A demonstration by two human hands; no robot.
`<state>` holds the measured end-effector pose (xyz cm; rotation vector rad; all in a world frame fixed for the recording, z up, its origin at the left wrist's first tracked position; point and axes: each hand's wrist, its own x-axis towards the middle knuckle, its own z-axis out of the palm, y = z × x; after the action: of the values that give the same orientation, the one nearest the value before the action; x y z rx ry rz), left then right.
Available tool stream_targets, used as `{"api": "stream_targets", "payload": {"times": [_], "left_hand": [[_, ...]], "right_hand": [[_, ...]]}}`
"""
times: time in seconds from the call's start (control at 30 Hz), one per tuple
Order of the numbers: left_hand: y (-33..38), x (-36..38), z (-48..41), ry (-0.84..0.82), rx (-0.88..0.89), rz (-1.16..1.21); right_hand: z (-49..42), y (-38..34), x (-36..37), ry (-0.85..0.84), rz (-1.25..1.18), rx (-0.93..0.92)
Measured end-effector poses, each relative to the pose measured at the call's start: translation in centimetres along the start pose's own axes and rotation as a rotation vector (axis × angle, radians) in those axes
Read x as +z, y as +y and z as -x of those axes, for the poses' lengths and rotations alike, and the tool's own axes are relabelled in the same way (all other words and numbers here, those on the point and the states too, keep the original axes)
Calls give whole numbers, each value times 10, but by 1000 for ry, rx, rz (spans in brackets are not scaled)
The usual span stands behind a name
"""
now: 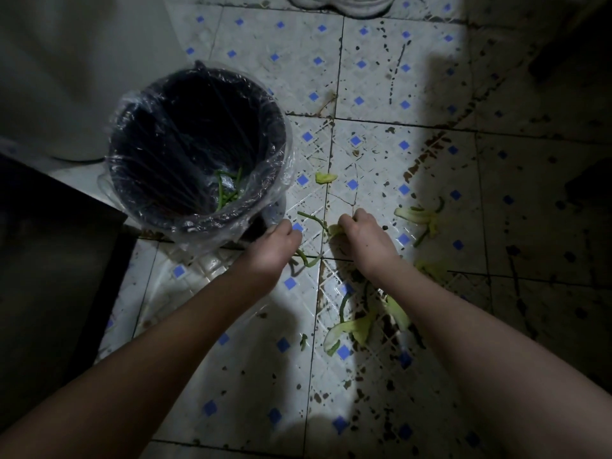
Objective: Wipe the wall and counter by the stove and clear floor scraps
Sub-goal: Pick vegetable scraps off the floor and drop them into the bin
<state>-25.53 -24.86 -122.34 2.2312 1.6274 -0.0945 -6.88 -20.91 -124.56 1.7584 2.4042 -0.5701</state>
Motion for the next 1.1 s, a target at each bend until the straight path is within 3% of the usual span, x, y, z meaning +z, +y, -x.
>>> {"api": "stream_targets", "payload": {"times": [0.37,0.73,1.1], "left_hand": [[29,-50,15,85,140,-10],[56,-107,15,339,296,8],[21,-168,35,556,159,42]], "right_hand": [[27,1,-57,156,-14,8],[39,-5,-108,381,38,-46],[39,-32,-141,465,20,-86]]}}
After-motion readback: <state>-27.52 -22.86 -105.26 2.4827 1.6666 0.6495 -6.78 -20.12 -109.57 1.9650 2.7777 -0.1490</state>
